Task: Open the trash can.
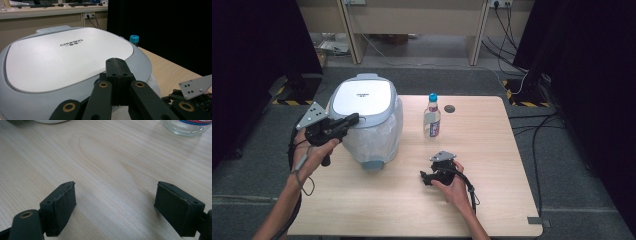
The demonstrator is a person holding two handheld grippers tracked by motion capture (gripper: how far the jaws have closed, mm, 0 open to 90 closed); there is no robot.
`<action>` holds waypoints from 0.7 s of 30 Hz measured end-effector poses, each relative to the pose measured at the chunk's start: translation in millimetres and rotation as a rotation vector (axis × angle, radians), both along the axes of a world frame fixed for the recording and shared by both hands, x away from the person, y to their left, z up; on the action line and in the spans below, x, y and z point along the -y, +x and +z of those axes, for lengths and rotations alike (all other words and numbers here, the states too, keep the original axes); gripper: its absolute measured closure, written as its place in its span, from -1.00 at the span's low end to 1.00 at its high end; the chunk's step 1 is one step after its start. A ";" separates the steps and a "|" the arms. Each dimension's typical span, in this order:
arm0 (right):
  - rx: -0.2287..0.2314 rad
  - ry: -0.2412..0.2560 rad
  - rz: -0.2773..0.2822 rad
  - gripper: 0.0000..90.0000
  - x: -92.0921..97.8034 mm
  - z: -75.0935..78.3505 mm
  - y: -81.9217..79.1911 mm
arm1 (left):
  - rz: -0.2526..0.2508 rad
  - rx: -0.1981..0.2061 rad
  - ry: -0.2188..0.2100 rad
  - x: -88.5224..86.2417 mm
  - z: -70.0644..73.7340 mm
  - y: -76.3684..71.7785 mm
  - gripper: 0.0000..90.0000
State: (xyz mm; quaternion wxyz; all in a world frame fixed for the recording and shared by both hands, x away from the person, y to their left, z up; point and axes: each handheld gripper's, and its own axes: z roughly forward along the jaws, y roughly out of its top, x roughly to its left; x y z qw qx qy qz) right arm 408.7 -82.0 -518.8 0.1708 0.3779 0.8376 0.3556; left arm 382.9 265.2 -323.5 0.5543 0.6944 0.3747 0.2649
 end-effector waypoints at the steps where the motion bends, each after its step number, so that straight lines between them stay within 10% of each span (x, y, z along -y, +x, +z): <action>1: 0.001 -0.001 0.001 -0.61 0.0 0.0 0.0 | 0.001 0.003 -0.010 -0.1 -1.2 0.2 0.99; 14: 0.002 0.000 -0.004 -0.62 0.0 -0.1 -0.5 | 0.021 0.052 0.045 4.5 -4.6 -3.7 0.99; 21: -0.001 0.002 -0.004 -0.62 0.1 -0.1 -0.8 | 0.002 0.009 0.038 2.3 -0.5 -0.7 0.99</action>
